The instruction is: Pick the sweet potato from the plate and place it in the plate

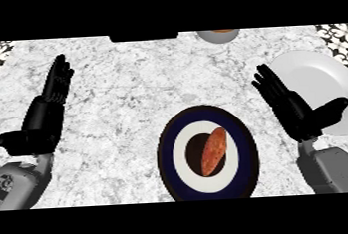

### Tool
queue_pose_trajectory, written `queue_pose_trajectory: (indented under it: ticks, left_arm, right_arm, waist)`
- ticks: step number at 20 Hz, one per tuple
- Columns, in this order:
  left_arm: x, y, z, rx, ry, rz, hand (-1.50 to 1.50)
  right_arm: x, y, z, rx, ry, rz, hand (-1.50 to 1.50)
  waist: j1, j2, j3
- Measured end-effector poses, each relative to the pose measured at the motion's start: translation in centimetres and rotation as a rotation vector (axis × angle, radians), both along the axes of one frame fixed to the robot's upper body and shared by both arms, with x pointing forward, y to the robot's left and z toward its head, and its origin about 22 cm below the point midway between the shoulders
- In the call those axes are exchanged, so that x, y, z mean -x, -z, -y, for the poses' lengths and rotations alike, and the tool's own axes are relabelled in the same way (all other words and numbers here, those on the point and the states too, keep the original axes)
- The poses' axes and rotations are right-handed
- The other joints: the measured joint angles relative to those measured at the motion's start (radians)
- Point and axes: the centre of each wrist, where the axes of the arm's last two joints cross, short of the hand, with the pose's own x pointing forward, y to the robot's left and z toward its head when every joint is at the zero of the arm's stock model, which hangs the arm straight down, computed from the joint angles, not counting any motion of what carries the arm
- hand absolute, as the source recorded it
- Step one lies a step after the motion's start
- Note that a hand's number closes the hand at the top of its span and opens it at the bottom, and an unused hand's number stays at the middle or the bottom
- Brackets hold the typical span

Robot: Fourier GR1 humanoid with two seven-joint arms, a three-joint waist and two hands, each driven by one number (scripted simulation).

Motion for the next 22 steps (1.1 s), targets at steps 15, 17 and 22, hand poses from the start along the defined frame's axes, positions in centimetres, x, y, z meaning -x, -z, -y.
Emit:
queue_pose_trajectory:
  ticks: [15, 17, 22]
  left_arm:
    - [1.8, 5.7, -3.0, 0.088, -0.095, -0.398, 0.0]
    - [0.9, 5.2, -3.6, 0.091, -0.093, -0.407, 0.0]
    - [1.1, 6.2, -3.6, 0.095, -0.087, -0.426, 0.0]
  right_arm:
    - [5.3, 6.5, 3.3, 0.136, 0.27, 0.239, -1.5]
    - [6.5, 7.7, 2.7, 0.177, 0.23, 0.251, -1.5]
    - [8.3, 8.3, 2.3, 0.329, 0.147, 0.243, -1.5]
  waist:
    - [0.002, 0.015, -0.008]
    - [0.004, 0.016, -0.007]
    - [0.009, 0.015, -0.007]
